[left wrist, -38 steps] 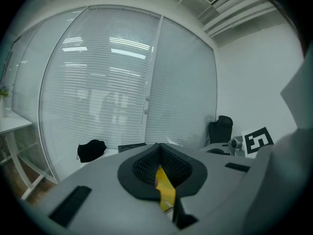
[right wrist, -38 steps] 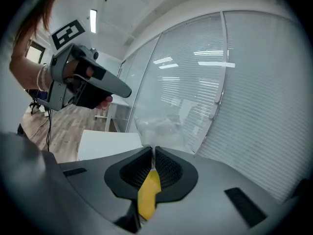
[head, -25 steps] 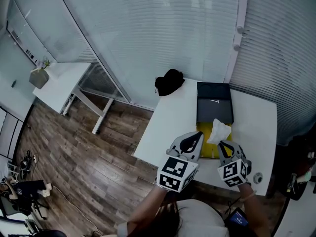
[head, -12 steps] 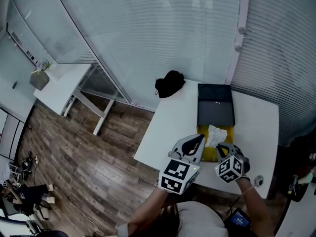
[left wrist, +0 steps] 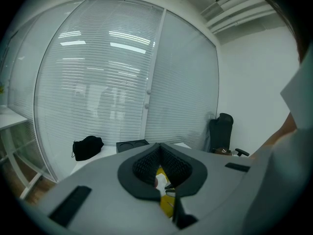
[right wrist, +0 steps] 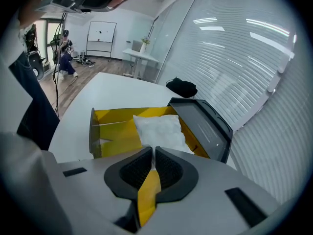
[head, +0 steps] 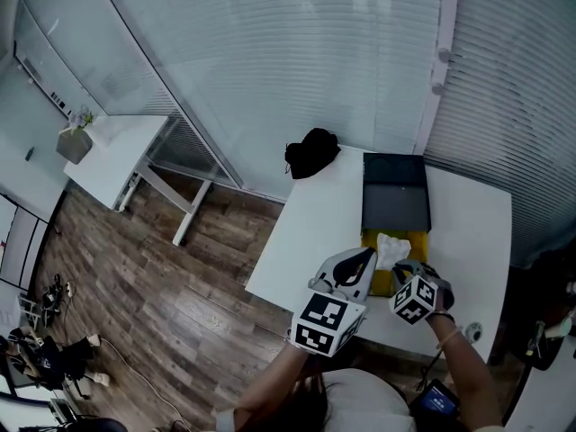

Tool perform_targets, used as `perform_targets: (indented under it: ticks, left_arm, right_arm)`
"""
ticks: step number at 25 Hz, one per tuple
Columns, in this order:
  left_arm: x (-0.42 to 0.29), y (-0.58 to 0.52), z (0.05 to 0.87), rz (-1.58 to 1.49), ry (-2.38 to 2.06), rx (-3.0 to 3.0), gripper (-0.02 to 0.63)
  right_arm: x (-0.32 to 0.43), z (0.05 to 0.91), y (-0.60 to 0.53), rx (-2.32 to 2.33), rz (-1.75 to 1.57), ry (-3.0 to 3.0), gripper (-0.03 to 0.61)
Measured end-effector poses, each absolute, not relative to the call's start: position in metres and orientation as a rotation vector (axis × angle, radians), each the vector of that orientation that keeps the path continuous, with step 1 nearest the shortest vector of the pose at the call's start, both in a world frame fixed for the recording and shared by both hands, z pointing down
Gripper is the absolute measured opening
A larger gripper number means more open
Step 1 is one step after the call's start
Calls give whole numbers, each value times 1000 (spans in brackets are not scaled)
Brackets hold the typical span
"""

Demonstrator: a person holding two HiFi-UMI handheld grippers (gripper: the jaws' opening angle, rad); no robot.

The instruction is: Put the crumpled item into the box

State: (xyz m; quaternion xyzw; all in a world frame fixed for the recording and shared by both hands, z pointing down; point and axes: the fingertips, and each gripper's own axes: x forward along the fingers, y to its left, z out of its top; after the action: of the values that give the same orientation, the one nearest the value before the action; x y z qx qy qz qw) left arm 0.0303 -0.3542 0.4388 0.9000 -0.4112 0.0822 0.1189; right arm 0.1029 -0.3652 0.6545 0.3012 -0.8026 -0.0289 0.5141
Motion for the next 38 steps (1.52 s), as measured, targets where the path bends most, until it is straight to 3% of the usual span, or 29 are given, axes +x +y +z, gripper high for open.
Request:
perform_targets:
  ticks: [15,21,38]
  left_arm:
    - [30,-353,444,260,-1211,2611,15]
    - [27,-349,446,263,-1223,2595,15]
    - [19,-338,439,228,-1256,2600,15]
  right_arm:
    - [106,680,-370,625,34,-1874,54]
    - [104,683,-368,618,67,-1882,94]
    - [98,627,-363,869,125,-2049,94]
